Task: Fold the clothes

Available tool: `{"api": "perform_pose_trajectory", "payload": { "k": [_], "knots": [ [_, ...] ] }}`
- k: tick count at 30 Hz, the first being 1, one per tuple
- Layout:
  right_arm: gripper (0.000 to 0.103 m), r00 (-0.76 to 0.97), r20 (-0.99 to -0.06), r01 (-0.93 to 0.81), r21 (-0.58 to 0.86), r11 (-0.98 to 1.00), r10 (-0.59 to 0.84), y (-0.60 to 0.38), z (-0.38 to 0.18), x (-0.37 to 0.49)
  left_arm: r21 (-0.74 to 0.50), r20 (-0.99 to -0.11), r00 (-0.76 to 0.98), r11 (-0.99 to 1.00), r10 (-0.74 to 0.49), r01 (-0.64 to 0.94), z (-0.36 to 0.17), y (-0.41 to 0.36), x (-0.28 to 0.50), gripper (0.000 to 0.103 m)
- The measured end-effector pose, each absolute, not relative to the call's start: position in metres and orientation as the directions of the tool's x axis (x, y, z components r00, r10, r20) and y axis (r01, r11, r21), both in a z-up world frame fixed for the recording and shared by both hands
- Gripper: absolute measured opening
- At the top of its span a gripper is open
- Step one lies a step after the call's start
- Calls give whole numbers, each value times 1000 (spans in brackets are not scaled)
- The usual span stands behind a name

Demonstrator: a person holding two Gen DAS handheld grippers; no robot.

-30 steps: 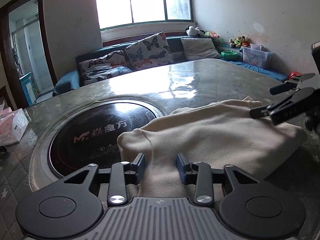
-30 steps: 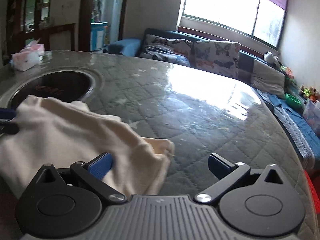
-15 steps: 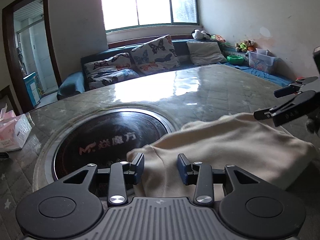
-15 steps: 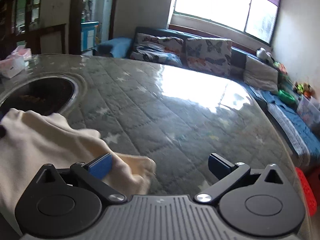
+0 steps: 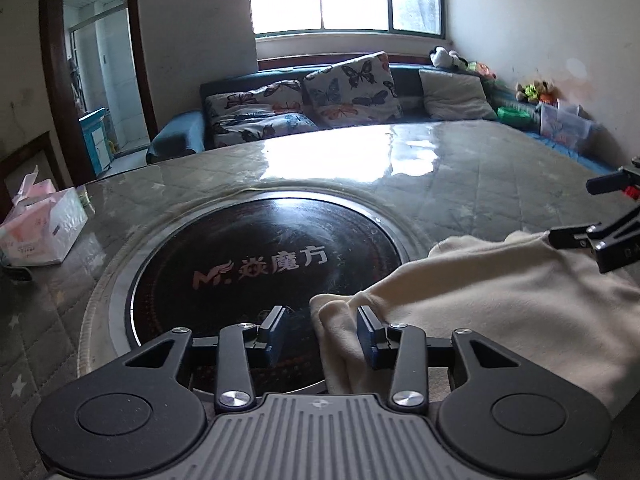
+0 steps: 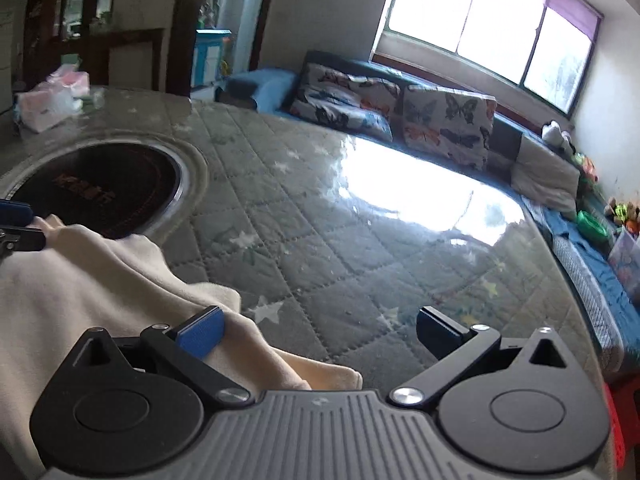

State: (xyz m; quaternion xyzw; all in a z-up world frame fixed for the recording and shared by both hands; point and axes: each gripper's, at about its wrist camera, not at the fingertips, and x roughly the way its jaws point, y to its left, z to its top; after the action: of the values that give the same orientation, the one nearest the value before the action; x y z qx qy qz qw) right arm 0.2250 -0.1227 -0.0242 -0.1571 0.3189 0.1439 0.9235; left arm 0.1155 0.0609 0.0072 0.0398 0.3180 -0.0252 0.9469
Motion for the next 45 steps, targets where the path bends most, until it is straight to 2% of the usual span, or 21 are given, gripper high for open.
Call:
{"api": "perform_pose_trajectory", "payload": {
  "k": [9, 11, 13, 23, 28, 31, 34, 37, 42, 45],
  "knots": [
    [103, 702, -625, -539, -153, 829, 341, -97, -5, 172, 25, -594, 804, 998, -26, 51, 21, 64, 92, 61],
    [103, 676, -631, -585, -145, 798, 380, -88, -5, 158, 23, -593, 805, 999, -21, 43, 23, 65, 87, 70],
    [103, 648, -637, -628, -137, 766, 417, -80, -5, 144, 25, -591, 807, 999, -14, 35, 24, 64, 83, 72],
    [102, 573, -656, -750, -176, 638, 492, -37, -8, 101, 16, -593, 805, 1000, 1, 11, 24, 72, 67, 89],
    [96, 546, -663, -783, -187, 593, 512, -19, -10, 88, -9, -596, 803, 1000, 4, -12, 24, 81, 62, 90],
    [86, 534, -667, -798, -195, 571, 520, -8, -12, 83, -38, -595, 804, 999, 5, -33, 25, 90, 60, 90],
    [80, 533, -665, -809, -218, 546, 523, 3, -13, 81, -82, -599, 801, 995, 1, -63, 25, 102, 60, 87],
    [72, 535, -663, -816, -244, 524, 524, 15, -15, 80, -144, -610, 792, 985, -17, -89, 25, 113, 60, 77],
    [63, 536, -659, -830, -298, 472, 527, 33, -21, 77, -253, -617, 784, 960, -64, -121, 26, 128, 62, 75],
    [54, 548, -665, -827, -340, 448, 507, 44, -28, 75, -320, -617, 779, 940, -110, -121, 26, 131, 63, 75]
  ]
}}
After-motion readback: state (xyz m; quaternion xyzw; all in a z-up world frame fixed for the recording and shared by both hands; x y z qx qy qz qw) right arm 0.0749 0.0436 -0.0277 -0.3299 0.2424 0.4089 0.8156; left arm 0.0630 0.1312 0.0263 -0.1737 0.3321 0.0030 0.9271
